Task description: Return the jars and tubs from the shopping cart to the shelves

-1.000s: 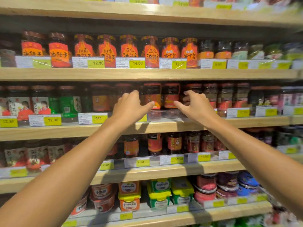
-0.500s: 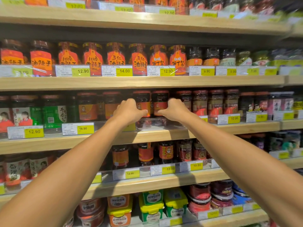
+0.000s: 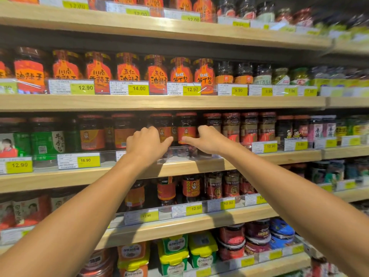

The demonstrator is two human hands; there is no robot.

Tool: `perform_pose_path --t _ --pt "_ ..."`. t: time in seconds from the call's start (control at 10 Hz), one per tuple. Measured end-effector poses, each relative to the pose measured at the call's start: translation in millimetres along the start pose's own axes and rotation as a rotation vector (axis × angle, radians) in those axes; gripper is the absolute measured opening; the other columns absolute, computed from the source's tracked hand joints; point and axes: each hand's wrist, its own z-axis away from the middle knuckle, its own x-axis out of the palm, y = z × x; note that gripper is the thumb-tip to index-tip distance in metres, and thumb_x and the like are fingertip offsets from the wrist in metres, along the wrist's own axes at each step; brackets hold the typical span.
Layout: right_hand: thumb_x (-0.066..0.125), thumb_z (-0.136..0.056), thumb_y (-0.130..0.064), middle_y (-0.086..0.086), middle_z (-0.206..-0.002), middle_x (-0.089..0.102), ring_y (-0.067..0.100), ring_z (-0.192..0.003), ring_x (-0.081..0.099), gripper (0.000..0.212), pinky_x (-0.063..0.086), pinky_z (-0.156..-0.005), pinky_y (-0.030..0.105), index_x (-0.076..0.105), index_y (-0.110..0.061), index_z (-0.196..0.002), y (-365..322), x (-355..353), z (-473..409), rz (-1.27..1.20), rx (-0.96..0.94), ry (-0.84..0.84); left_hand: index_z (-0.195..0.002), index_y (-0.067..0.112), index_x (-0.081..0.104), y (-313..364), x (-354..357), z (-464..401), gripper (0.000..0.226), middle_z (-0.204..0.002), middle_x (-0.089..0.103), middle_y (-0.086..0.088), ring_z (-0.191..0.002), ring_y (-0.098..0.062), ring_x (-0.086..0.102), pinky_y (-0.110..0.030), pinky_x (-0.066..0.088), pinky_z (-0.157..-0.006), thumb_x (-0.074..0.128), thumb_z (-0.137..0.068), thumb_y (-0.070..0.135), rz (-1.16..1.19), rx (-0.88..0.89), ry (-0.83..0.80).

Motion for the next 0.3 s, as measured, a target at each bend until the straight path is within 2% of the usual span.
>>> perform_pose_path --t 0.1,0.2,0.3 --pt "0.061 -0.088 -0.062 0.011 -0.106 0.073 0.022 -0.095 0.069 0.065 0.057 -0.086 0.045 0.061 -0.005 -0.119 6 -4 14 0.029 -0.037 0.064 -0.146 0.010 0.032 -7 -10 25 0.076 -0.120 0.067 -0.009 -0.109 -0.036 0.064 -0.040 0.044 -0.073 0.038 -0.095 0.066 -0.046 0.064 0.064" --pt "0.063 -0.090 -0.057 0.005 -0.141 0.058 0.019 -0.127 0.056 0.077 0.049 -0.104 0.040 0.043 -0.010 -0.147 7 -8 42 0.005 -0.093 0.134 -0.153 0.023 0.023 -23 -24 53 0.072 -0.134 0.060 0.002 -0.117 -0.027 0.060 -0.041 0.049 -0.081 0.042 -0.095 0.062 0.052 0.197 0.106" --pt "0.063 -0.092 -0.052 -0.004 -0.149 0.049 0.011 -0.135 0.047 0.071 0.040 -0.108 0.027 0.040 -0.019 -0.151 11 -10 74 0.007 -0.219 0.231 -0.151 0.027 0.030 -45 -31 74 0.065 -0.145 0.049 0.007 -0.130 -0.017 0.048 -0.038 0.045 -0.099 0.048 -0.096 0.055 0.179 0.307 0.093"
